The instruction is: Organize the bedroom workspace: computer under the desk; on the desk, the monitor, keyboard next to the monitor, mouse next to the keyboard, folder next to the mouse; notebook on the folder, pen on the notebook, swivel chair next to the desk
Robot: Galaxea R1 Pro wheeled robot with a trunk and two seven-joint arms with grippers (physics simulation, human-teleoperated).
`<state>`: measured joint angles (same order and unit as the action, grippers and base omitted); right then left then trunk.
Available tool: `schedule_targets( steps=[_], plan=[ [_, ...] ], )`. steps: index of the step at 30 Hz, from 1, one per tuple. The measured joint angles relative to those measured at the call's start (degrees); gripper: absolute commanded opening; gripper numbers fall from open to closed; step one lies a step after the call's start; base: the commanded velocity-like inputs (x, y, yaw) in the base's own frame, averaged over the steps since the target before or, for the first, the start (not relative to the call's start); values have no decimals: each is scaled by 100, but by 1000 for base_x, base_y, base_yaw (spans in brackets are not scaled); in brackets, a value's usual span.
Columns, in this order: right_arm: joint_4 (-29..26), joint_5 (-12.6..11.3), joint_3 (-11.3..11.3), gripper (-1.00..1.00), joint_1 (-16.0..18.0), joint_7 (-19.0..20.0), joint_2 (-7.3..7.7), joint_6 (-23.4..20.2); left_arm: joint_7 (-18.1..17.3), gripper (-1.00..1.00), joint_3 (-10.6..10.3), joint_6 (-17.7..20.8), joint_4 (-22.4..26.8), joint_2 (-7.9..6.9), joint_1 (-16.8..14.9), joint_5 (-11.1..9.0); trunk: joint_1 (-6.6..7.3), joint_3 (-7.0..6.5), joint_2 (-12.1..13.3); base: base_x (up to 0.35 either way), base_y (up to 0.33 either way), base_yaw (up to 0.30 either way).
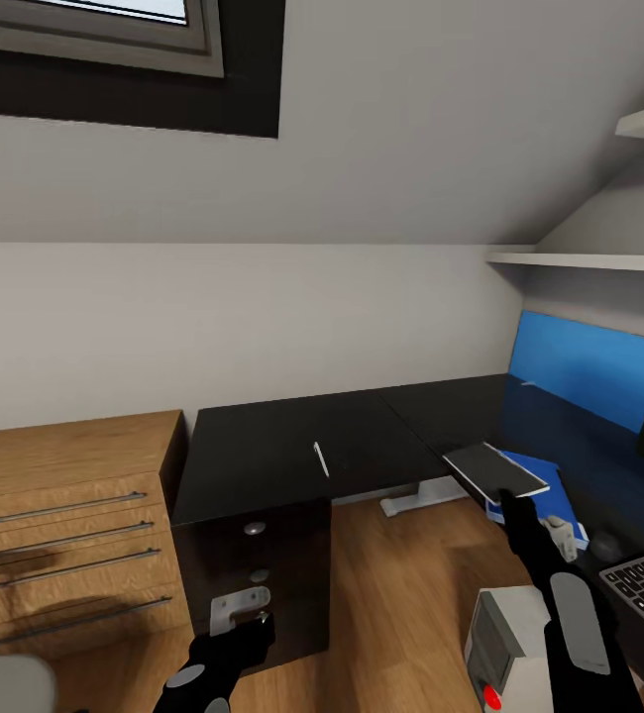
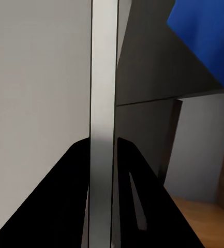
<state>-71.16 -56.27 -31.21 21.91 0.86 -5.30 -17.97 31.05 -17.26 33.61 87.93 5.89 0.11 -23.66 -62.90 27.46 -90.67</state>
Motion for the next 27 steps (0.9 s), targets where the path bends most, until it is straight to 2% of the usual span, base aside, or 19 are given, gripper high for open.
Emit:
schedule_targets(
  steps=[1,3,5,7,10,15,27],
  plan=[
    [0,-27,-2,-100,0,1,-3,4,-1,100,0,0,-4,0,0,0,0,0,0,0,0,0],
    [-1,-301,-14,-100,0,9,-8,15,-3,100,0,0,-25,0,0,0,0,0,0,0,0,0],
    [2,-452,-15,-100,0,13,-8,17,-3,100,0,0,-30,0,0,0,0,0,0,0,0,0],
    [4,-759,-12,-100,0,22,-8,19,-4,100,0,0,-36,0,0,0,0,0,0,0,0,0],
    [5,-999,-13,-100,0,26,-5,20,-4,100,-3,0,-38,0,0,0,0,0,0,0,0,0],
    [3,-1167,-19,-100,0,28,6,29,-4,100,-8,0,-39,0,0,0,0,0,0,0,0,0],
    [4,-1170,-29,-100,0,11,0,135,-4,100,-9,0,-44,0,0,1,0,0,0,0,0,0]
  ],
)
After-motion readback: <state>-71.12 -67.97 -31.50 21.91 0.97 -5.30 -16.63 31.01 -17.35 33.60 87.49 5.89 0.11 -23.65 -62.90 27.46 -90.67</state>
